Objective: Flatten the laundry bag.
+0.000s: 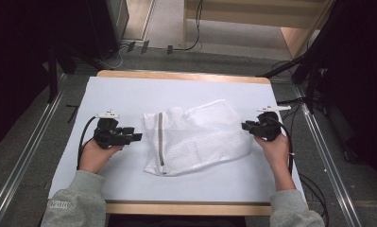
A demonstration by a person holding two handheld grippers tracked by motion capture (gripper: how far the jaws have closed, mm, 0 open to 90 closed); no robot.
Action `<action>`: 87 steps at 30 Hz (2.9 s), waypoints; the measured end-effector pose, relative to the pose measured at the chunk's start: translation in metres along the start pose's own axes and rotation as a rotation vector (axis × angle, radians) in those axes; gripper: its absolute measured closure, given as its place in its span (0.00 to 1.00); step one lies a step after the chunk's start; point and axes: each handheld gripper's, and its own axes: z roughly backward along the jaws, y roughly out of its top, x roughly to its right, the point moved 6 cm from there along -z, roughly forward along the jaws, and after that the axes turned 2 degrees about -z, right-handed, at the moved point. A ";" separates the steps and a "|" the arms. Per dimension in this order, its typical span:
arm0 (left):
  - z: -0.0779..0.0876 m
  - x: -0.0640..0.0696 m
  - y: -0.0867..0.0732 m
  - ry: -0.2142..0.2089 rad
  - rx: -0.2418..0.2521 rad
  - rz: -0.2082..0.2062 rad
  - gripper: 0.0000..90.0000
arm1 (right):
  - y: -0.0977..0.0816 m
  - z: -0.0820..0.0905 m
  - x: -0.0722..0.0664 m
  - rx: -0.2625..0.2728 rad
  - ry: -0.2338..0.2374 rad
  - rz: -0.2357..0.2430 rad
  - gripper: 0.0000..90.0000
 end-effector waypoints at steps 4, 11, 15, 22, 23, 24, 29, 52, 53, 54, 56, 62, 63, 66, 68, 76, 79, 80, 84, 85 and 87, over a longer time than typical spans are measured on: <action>-0.013 -0.006 0.005 -0.012 -0.041 0.008 0.50 | 0.000 0.011 -0.011 0.039 0.025 0.002 0.74; -0.037 -0.024 0.026 0.027 -0.059 -0.021 0.49 | -0.022 0.021 -0.050 0.016 0.098 0.028 0.71; -0.045 -0.032 0.031 0.032 -0.068 -0.015 0.49 | -0.032 0.026 -0.060 0.012 0.109 0.042 0.69; -0.063 -0.040 0.037 0.045 -0.075 -0.008 0.52 | -0.061 0.030 -0.072 -0.046 0.124 0.036 0.65; -0.065 -0.040 0.037 0.045 -0.084 -0.012 0.52 | -0.061 0.030 -0.072 -0.046 0.124 0.036 0.65; -0.069 -0.040 0.035 0.055 -0.103 -0.025 0.59 | -0.066 0.032 -0.073 -0.061 0.123 0.030 0.64; -0.072 -0.038 0.033 0.049 -0.124 -0.037 0.81 | -0.070 0.037 -0.069 -0.055 0.117 0.013 0.64; -0.010 -0.061 0.014 0.078 -0.068 0.096 1.00 | -0.071 0.023 -0.062 -0.082 0.105 0.019 0.63; -0.004 -0.063 0.009 0.083 -0.061 0.106 1.00 | -0.070 0.022 -0.062 -0.080 0.103 0.015 0.62; -0.001 -0.063 0.006 0.085 -0.065 0.107 1.00 | -0.070 0.021 -0.061 -0.084 0.104 0.016 0.62; 0.001 -0.062 0.003 0.088 -0.067 0.111 1.00 | -0.069 0.017 -0.059 -0.082 0.100 0.017 0.61; 0.014 -0.055 -0.012 0.085 -0.078 0.107 1.00 | -0.062 0.006 -0.049 -0.068 0.065 0.016 0.50; 0.015 -0.053 -0.014 0.081 -0.082 0.105 1.00 | -0.060 0.003 -0.046 -0.062 0.063 0.007 0.49; 0.018 -0.046 -0.021 0.069 -0.093 0.098 1.00 | -0.054 -0.007 -0.042 -0.058 0.050 0.000 0.47; 0.017 -0.041 -0.025 0.062 -0.104 0.090 1.00 | -0.052 -0.015 -0.041 -0.065 0.029 0.010 0.47; 0.017 -0.034 -0.032 0.054 -0.114 0.085 1.00 | -0.043 -0.030 -0.043 -0.059 -0.078 0.059 0.85; 0.018 -0.034 -0.031 0.048 -0.109 0.093 1.00 | -0.039 -0.033 -0.041 -0.082 -0.064 0.039 1.00; 0.018 -0.034 -0.031 0.048 -0.109 0.091 1.00 | -0.037 -0.034 -0.041 -0.103 -0.061 0.032 1.00; 0.018 -0.033 -0.031 0.041 -0.099 0.094 1.00 | -0.031 -0.036 -0.039 -0.131 -0.038 0.017 1.00; 0.018 -0.033 -0.031 0.039 -0.098 0.095 1.00 | -0.029 -0.038 -0.037 -0.134 -0.028 0.014 1.00; 0.019 -0.031 -0.030 0.033 -0.093 0.094 1.00 | -0.022 -0.043 -0.031 -0.132 -0.055 0.009 1.00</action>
